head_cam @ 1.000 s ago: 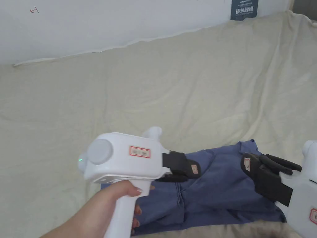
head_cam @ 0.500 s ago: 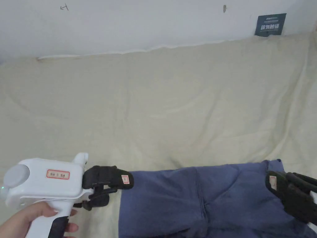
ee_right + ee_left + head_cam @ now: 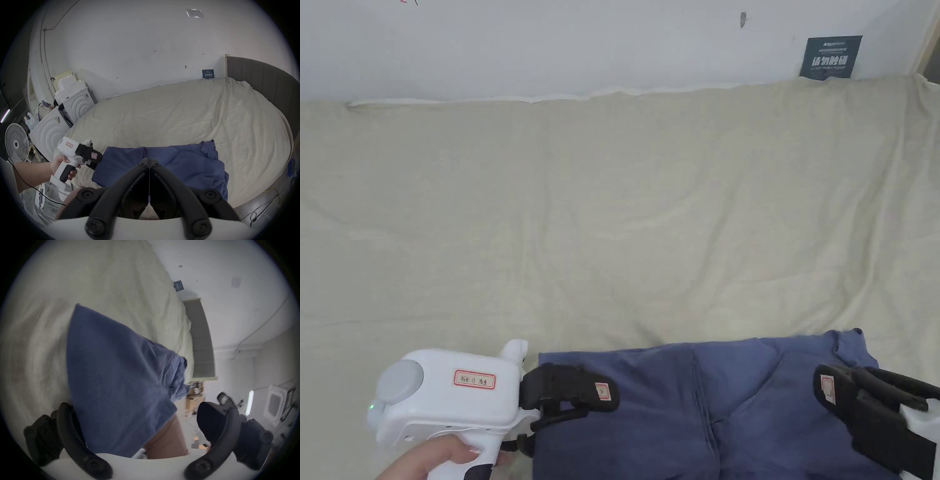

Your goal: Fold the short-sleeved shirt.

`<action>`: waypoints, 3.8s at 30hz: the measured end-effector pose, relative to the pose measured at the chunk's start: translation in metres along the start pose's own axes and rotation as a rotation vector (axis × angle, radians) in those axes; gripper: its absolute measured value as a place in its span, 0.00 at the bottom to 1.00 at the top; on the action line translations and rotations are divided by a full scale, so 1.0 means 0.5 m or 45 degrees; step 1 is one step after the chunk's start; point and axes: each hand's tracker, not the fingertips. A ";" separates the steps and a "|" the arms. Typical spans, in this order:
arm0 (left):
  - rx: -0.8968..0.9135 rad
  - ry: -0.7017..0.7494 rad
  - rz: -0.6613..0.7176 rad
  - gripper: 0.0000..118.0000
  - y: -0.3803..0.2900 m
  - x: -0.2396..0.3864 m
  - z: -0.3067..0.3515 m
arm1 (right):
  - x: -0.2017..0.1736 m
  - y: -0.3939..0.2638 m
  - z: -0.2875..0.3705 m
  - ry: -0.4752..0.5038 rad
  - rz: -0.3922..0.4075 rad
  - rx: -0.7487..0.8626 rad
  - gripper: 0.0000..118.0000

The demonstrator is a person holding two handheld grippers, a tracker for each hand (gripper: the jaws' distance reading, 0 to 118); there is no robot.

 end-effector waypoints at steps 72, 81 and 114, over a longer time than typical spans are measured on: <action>-0.251 0.479 -0.559 0.17 -0.067 0.419 -0.360 | 0.155 -0.041 0.059 0.008 -0.262 0.127 0.01; 0.544 0.092 -0.521 0.12 -0.162 0.463 -0.001 | 0.097 0.035 0.148 0.073 -0.207 0.280 0.01; 1.692 1.085 -0.728 0.03 -0.483 0.352 0.164 | -0.073 -0.101 0.199 -0.500 0.238 0.867 0.01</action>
